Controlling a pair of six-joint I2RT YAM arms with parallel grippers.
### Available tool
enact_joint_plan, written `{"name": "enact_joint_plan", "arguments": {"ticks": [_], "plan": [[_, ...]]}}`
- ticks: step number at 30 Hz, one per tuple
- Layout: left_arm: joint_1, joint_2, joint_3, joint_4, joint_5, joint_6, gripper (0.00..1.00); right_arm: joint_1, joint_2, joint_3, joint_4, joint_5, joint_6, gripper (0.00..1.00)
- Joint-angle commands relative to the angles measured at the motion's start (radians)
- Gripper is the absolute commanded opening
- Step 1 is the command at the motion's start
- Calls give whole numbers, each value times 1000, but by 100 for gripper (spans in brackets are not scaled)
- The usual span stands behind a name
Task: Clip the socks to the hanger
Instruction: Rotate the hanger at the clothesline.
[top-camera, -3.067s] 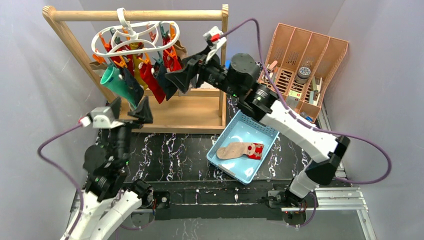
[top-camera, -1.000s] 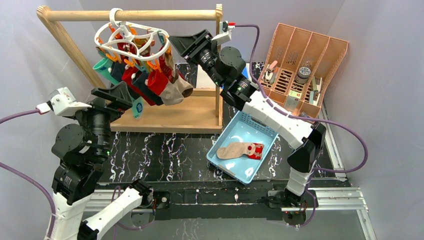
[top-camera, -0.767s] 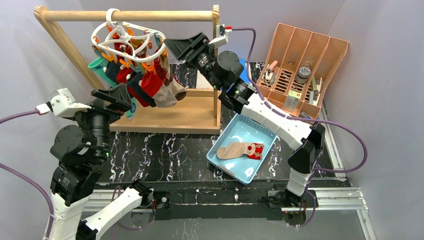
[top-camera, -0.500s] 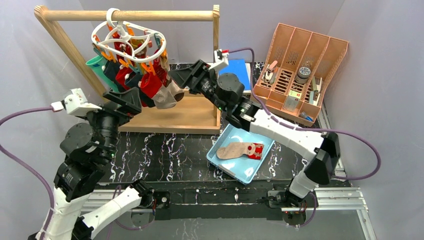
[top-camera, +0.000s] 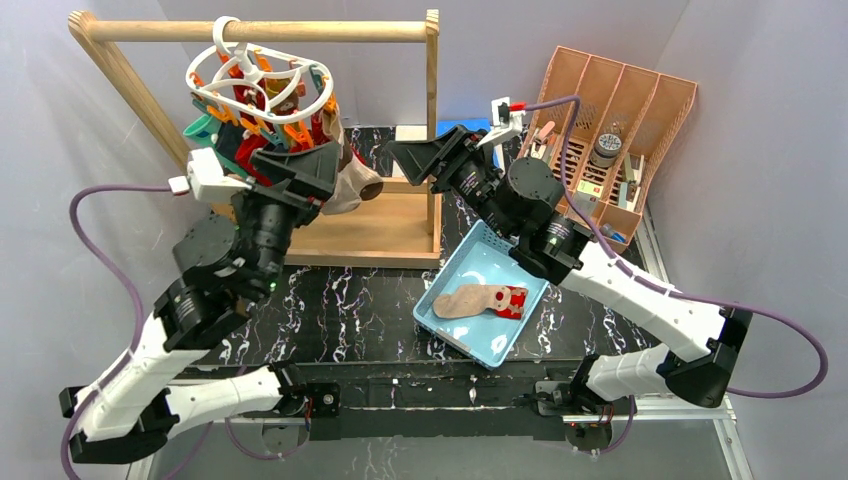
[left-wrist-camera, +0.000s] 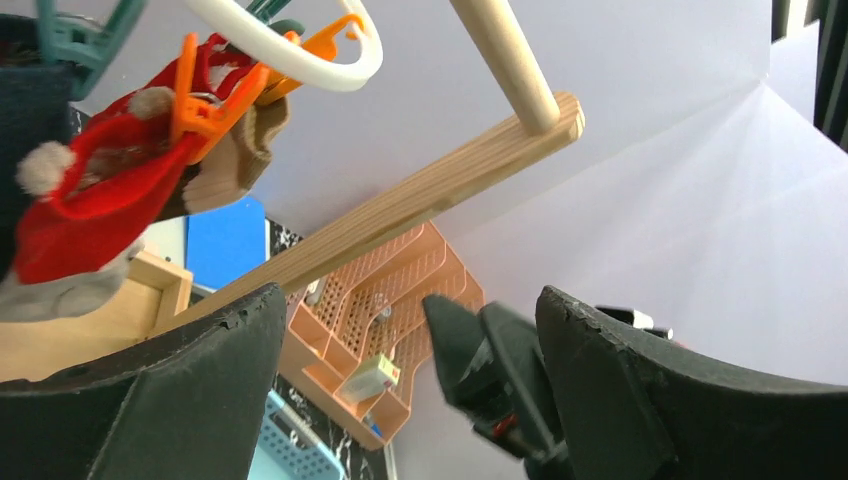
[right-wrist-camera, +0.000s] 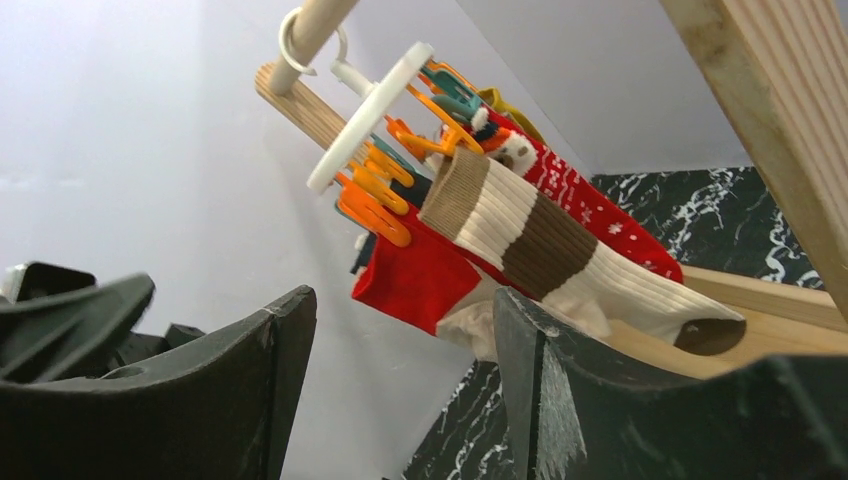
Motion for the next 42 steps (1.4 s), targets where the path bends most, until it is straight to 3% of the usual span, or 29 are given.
{"name": "enact_joint_plan", "arguments": {"ticks": [1,8,13,18,21,24,27,29,30,31,32,33,34,37,39,42], "plan": [[-9,77,72,110,-169,-46,91,3,-32,-15,-32,-20,-40,73],[-9,198,210,55,-238,6,81,3,-60,-19,-42,-62,-31,72],[-6,361,394,-103,-91,84,83,3,-88,-44,-47,-63,-48,72],[-6,313,287,-186,85,284,85,2,-171,-80,-181,3,-224,74],[-5,309,267,-445,88,296,91,3,-208,-79,-337,97,-358,76],[-5,400,291,-714,140,274,94,3,-230,-70,-445,182,-455,79],[-5,457,197,-799,193,258,98,3,-263,-81,-484,248,-522,82],[14,433,98,-751,236,251,98,2,-283,-90,-495,271,-552,86],[75,405,44,-698,319,253,98,2,-285,-88,-508,280,-561,89],[174,375,-18,-639,457,255,98,3,-283,-81,-526,285,-565,91],[356,341,-76,-572,602,247,98,3,-279,-67,-544,285,-565,92],[470,311,-121,-518,729,224,98,2,-274,-59,-556,277,-561,93],[521,282,-141,-477,811,202,98,3,-276,-57,-560,265,-558,93],[525,195,-121,-377,877,61,96,1,-293,-76,-537,247,-552,94],[525,84,-118,-295,853,-63,95,1,-311,-105,-499,237,-554,94],[525,14,-51,-266,792,-132,95,0,-336,-147,-431,195,-531,96]]}}
